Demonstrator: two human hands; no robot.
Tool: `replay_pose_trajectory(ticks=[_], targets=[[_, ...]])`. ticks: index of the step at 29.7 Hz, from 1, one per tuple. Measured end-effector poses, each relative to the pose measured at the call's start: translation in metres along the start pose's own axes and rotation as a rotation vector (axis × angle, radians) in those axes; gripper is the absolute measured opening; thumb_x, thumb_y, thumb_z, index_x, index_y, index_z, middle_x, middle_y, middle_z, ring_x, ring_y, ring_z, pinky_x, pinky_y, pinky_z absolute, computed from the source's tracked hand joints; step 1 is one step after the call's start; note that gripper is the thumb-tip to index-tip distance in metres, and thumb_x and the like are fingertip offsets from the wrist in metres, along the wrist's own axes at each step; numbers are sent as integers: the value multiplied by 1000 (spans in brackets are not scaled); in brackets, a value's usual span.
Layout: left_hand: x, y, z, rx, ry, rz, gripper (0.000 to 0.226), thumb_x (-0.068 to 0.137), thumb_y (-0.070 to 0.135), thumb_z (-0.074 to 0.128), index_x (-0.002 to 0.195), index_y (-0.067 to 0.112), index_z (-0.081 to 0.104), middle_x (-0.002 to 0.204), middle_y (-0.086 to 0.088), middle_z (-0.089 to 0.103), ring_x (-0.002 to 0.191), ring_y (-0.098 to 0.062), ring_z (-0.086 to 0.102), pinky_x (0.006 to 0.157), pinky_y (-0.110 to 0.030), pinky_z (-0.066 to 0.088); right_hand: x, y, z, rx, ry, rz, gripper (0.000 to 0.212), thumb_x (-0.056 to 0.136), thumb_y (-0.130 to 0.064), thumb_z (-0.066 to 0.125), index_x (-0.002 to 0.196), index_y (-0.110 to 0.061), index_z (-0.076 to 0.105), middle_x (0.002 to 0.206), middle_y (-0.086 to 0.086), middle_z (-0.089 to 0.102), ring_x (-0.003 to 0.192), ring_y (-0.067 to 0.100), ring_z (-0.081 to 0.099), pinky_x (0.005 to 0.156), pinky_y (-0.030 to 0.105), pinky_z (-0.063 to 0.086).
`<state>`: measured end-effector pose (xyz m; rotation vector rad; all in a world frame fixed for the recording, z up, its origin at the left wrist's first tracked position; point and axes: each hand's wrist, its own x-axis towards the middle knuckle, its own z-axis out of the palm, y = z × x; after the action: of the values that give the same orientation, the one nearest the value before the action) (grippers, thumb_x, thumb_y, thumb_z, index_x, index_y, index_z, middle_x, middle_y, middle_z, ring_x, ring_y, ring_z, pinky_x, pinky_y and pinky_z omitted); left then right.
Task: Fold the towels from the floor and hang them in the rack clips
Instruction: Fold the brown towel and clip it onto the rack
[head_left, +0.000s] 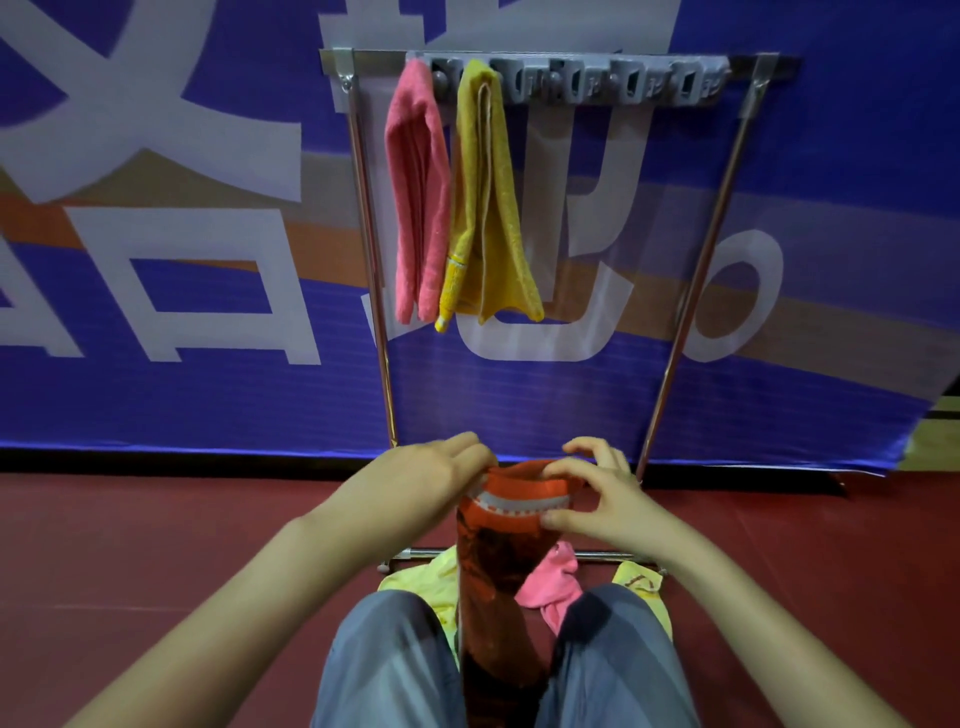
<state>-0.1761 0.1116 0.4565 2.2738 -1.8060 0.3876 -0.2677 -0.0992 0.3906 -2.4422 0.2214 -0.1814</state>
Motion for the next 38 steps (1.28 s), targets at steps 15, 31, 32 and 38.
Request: replay_pose_trajectory(ticks=[15, 31, 32, 38], targets=[[18, -27, -49, 391, -235, -28, 19, 91, 15, 51, 109, 13, 54, 99, -5, 63, 90, -22, 64, 70, -31, 49, 20, -31, -94, -22, 127, -195, 6, 77, -14, 68, 81, -19, 69, 108, 8, 66, 111, 4, 52, 96, 19, 31], [67, -34, -104, -429, 182, -466, 23, 89, 16, 50, 71, 8, 60, 63, -4, 61, 49, -4, 59, 50, -13, 48, 45, -83, -141, 336, 564, -293, 29, 80, -1, 62, 80, -27, 48, 66, -2, 59, 51, -5, 56, 54, 10, 44], [66, -31, -95, -554, 195, -511, 24, 89, 15, 51, 69, 7, 60, 58, -2, 62, 45, -1, 59, 49, -10, 49, 46, -78, -135, 331, 576, -261, 29, 79, -2, 63, 77, -28, 49, 66, -2, 60, 51, -4, 56, 55, 11, 45], [63, -18, -53, -727, 330, -685, 31, 86, 12, 54, 58, 1, 60, 32, 2, 54, 34, -3, 56, 39, -14, 47, 43, -70, -102, 348, 625, -134, 31, 76, 0, 64, 68, -26, 47, 59, -5, 56, 48, -1, 51, 54, 16, 42]])
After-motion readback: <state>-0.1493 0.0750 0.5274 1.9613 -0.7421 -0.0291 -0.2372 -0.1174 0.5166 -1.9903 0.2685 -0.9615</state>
